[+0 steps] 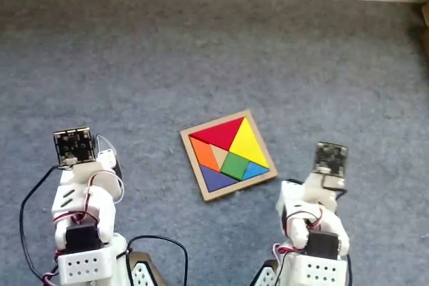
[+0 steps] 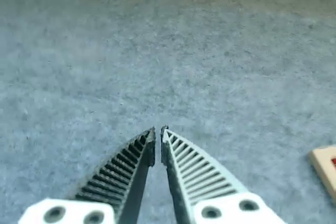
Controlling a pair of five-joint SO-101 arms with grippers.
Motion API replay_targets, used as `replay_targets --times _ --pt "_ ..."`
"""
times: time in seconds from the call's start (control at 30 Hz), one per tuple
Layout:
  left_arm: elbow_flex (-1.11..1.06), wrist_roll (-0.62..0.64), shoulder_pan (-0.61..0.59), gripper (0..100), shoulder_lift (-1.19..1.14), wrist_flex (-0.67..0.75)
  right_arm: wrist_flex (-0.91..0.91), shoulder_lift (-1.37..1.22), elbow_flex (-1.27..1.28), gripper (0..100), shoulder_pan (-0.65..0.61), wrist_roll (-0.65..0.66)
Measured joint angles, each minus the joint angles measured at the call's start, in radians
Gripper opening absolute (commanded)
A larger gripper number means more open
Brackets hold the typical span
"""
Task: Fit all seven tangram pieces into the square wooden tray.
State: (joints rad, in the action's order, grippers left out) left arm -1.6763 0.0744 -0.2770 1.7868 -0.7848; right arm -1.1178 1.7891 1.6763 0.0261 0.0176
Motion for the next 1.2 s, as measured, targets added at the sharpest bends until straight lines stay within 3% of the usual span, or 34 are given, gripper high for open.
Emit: replay_targets --times 0.13,0.67,1.2 --pt "0.0 -0.021 0.0 5 0.0 -0.101 0.0 0.0 0.0 0.5 -0.071 0.0" --pt "0.0 -0.026 0.0 5 0.0 -0.5 -0.121 0.028 0.0 0.5 -0.084 0.0" --pt "0.0 -0.026 0.0 5 0.0 -0.532 -0.124 0.028 0.0 0.5 -0.084 0.0"
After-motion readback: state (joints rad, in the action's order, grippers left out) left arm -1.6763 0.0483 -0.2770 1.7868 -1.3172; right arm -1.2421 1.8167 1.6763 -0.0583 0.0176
